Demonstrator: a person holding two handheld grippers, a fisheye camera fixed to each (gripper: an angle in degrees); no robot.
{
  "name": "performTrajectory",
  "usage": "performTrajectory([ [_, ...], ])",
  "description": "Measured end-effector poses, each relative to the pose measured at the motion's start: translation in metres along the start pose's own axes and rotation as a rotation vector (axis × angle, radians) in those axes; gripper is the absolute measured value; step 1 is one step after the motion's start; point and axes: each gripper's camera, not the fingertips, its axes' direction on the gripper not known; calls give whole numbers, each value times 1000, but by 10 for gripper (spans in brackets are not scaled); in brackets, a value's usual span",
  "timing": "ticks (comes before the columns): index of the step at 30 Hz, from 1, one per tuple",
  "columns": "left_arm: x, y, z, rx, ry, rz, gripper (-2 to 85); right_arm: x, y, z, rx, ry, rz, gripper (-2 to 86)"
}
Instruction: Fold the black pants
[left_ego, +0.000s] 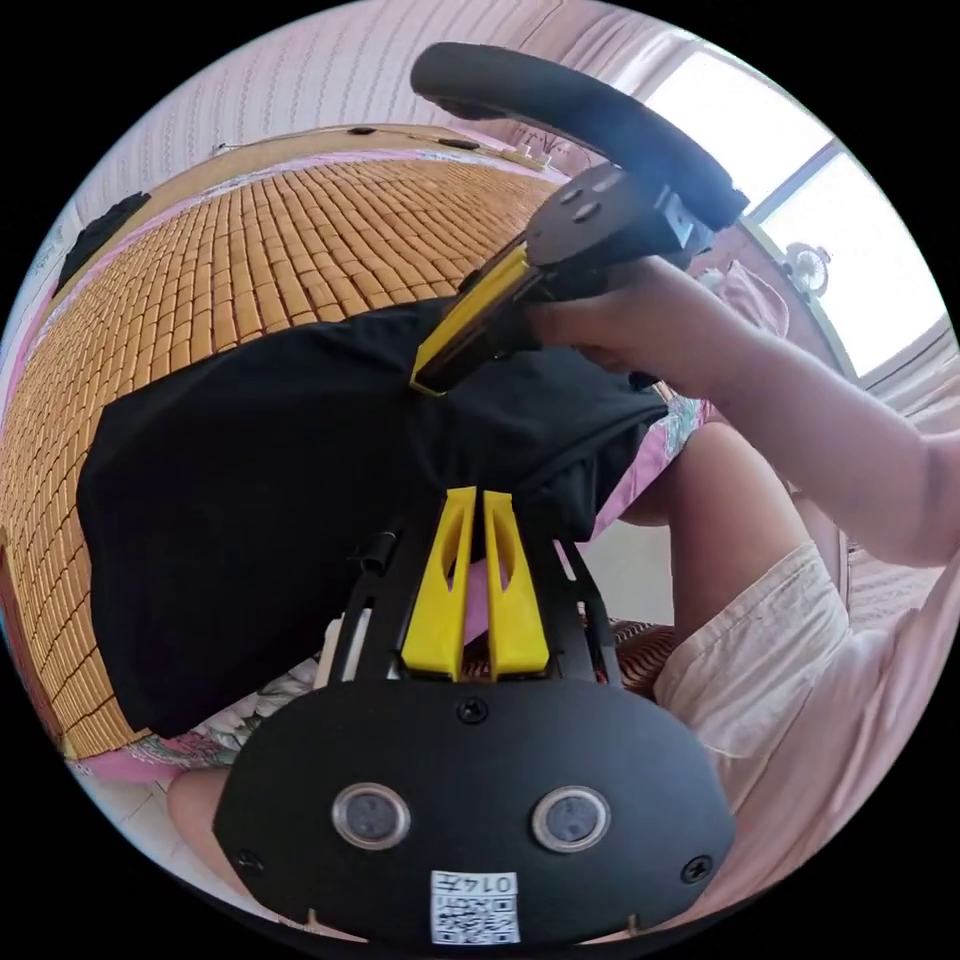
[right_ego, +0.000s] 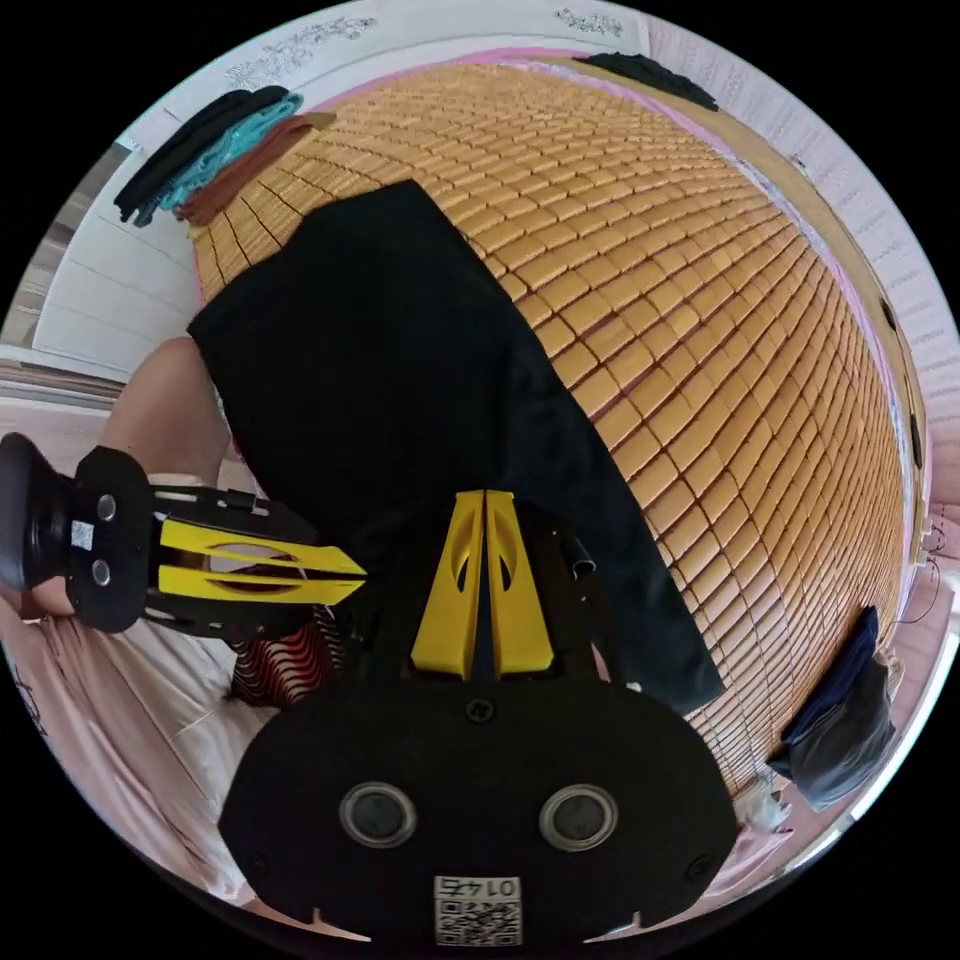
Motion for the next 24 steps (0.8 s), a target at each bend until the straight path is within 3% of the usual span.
performTrajectory([
  [2,-2,-1,0,-11,30,-15,-7,11,-11,-5,-94,-41,-40,-5],
  [6,6,-5,4,-35,9,25,-9,38,-19,-9,-32,27,22,-6],
  [10,15,-4,3,-4,11,63,-4,78,-2,-4,-11,-80,62,-7],
  [14,40,-6,-6,105,45,181,27,128,103,-42,218,-148,261,5],
  [20,86,-33,15,113,132,295,95,181,289,-20,199,-256,698,139],
  [24,121,-54,35,113,98,435,108,192,345,18,196,-470,786,128],
])
